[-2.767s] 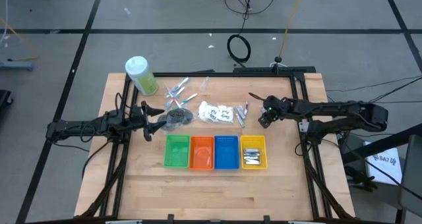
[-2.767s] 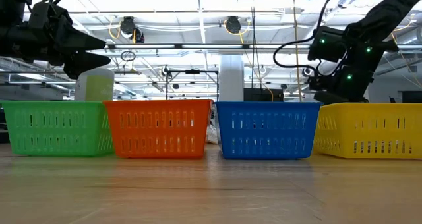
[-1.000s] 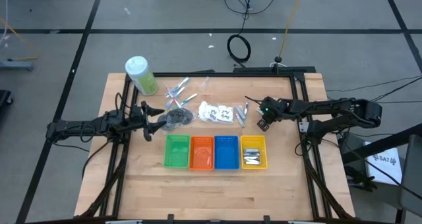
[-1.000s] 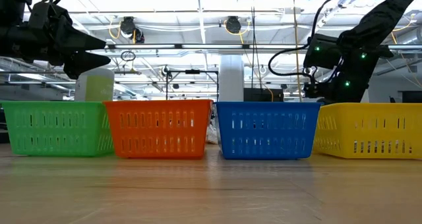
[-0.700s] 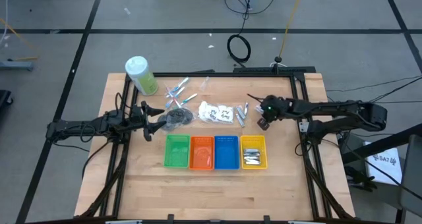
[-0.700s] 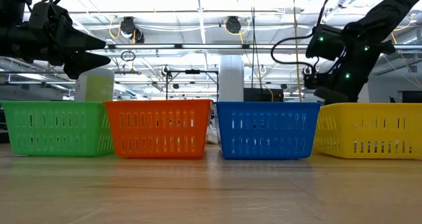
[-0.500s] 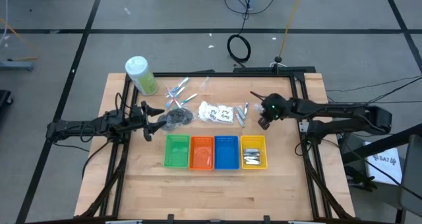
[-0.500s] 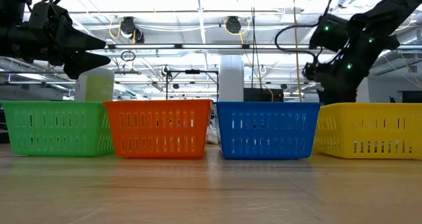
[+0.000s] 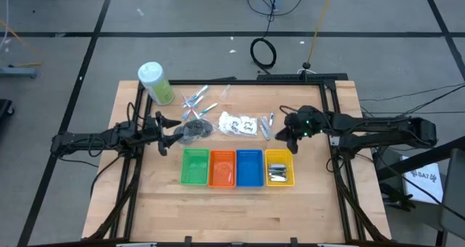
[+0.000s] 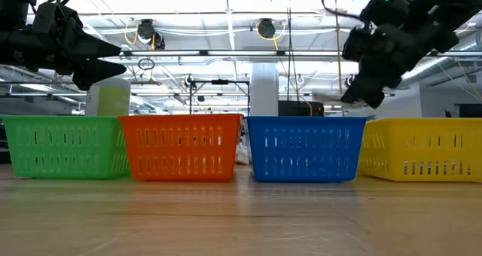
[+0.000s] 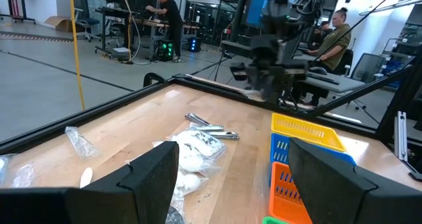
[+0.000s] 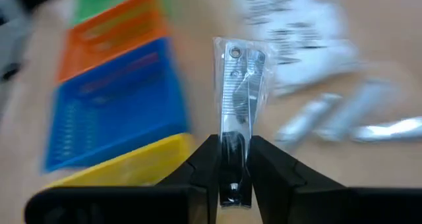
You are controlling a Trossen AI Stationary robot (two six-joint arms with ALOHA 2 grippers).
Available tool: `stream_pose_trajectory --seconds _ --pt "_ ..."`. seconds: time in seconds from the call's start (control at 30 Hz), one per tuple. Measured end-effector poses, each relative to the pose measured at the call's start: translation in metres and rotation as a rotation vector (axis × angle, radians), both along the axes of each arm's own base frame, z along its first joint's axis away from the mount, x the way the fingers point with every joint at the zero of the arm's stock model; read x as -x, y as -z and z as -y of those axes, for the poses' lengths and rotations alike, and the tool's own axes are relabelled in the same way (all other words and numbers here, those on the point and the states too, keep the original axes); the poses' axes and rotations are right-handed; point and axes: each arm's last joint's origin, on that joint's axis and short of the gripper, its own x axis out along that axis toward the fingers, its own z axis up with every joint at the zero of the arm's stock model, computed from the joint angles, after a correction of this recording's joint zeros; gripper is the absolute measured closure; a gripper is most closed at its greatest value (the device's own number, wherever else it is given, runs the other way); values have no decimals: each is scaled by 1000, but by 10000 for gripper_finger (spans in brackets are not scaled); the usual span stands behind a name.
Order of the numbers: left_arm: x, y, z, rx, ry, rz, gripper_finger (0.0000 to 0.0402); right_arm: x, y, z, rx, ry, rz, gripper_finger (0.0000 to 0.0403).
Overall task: Pick & Place Travel size toiletries
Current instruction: Put the silver nail cutter into the yellow basket
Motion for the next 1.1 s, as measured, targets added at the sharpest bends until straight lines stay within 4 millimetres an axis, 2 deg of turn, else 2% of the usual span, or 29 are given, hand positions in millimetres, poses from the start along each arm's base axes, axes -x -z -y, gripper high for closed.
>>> stream_pose_trajectory --seconds 0.23,0.5,0.8,1.1 --pt "0 0 0 0 0 0 121 -5 -1 -32 -79 -203 12 344" --pt "0 0 0 0 0 1 121 0 4 -59 -144 -300 -79 344" --pt "0 0 0 0 0 0 121 2 6 -65 -166 -307 -117 339" --pt "0 0 0 0 0 0 121 2 6 -65 -166 -308 -117 315"
